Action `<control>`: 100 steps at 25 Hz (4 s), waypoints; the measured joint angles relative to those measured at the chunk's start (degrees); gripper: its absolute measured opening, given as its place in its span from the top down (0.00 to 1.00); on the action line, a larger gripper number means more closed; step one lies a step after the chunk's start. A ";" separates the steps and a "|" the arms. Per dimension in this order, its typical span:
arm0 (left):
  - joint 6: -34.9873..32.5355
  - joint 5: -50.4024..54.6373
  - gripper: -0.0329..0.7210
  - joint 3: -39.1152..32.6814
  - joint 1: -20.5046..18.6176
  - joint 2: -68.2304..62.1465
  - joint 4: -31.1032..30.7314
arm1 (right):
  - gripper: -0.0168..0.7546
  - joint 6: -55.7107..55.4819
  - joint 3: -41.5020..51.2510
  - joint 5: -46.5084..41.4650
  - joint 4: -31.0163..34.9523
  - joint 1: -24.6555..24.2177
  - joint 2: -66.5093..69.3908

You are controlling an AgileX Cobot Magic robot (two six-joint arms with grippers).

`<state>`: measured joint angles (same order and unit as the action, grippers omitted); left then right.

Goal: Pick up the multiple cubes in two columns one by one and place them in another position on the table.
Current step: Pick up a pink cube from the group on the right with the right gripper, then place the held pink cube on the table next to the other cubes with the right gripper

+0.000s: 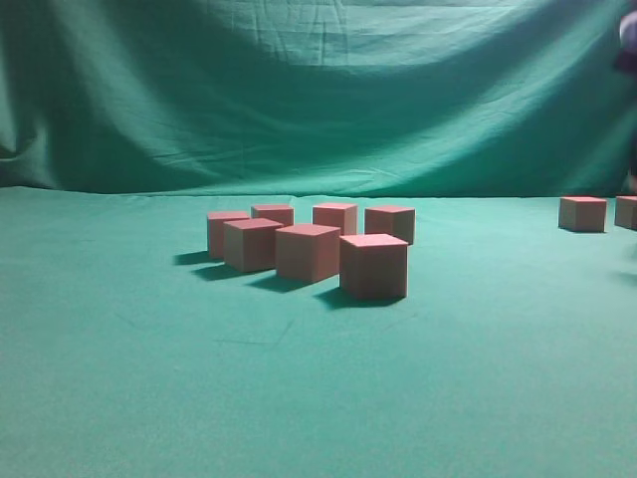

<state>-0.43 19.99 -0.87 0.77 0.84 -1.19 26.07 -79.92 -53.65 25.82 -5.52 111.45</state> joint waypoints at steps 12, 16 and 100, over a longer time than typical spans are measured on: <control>0.00 0.00 0.96 0.00 0.00 0.00 0.00 | 0.64 -2.54 -1.53 -15.99 1.32 0.00 -17.06; 0.00 0.00 0.96 0.00 0.00 0.00 0.00 | 0.64 -6.45 -1.11 -16.56 1.24 2.23 -21.72; 0.00 0.00 0.96 0.00 0.00 0.00 0.00 | 0.44 -34.83 25.82 20.71 -36.58 59.91 -11.65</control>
<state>-0.43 19.99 -0.87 0.77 0.84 -1.19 -8.76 -54.10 -32.94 -10.76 54.39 99.80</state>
